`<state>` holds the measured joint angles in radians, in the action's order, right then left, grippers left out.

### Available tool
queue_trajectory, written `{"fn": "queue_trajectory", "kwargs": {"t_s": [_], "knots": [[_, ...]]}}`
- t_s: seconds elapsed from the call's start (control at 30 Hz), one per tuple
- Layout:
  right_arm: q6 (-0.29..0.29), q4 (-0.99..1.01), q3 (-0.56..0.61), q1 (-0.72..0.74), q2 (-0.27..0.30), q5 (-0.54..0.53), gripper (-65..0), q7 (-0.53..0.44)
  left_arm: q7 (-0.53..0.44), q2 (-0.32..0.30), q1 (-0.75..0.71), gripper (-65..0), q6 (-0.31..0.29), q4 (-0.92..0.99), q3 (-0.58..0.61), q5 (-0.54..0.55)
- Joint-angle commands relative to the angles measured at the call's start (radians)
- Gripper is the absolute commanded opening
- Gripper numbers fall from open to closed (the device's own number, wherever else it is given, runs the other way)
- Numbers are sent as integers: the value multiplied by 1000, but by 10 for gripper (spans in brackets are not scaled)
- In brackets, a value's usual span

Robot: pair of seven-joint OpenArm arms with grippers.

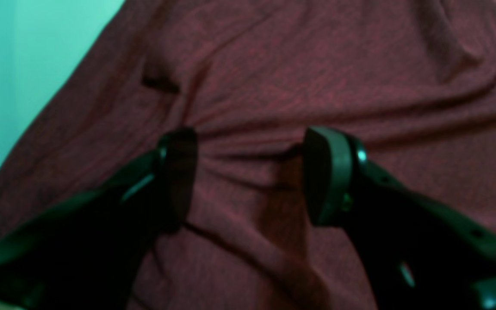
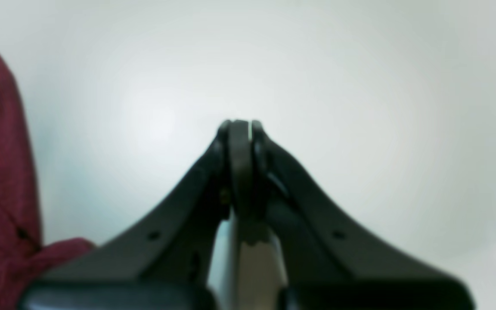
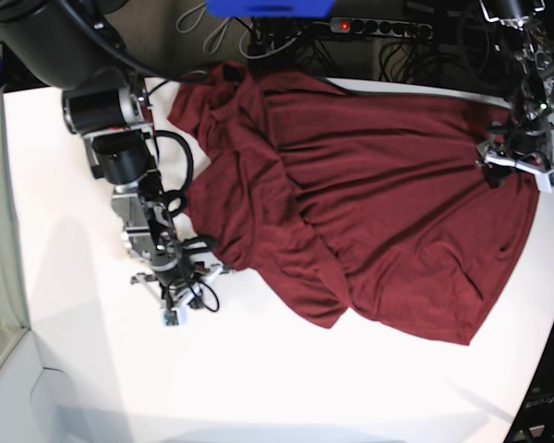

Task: Layout the t-shirt on the table in an organized manner, then fold the t-shirt properly
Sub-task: 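Regrasp the bunched shirt edge with the right gripper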

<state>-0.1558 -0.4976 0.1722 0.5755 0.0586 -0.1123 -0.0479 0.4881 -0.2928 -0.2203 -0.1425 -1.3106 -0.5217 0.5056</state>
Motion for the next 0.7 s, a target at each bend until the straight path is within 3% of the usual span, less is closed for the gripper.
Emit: {"fn": "queue_trajectory", "kwargs": {"t_s": [0.0,0.1,0.2,0.27,0.4,0.47,0.67], "knots": [[5,-26,-1,25,5,0,-650,6,85,5,-11,-266,22,13,5,-11],[-8,-115,3,16,-7,0,-647,9,85,5,-11,-266,22,12,5,-11],[-8,-157,8,19,-59,6,-631,16,85,5,-11,-266,22,12,5,-11],[-8,-157,22,22,-69,6,-571,16,85,5,-12,-266,22,7,5,-11],[-8,-154,83,16,-107,6,-368,15,85,5,-14,-266,22,3,5,-11],[-8,-154,128,8,-108,6,-307,15,85,7,-12,-266,22,1,5,-11],[-8,-135,171,-5,-135,4,-315,9,85,8,-11,-266,22,1,5,-6]]}}
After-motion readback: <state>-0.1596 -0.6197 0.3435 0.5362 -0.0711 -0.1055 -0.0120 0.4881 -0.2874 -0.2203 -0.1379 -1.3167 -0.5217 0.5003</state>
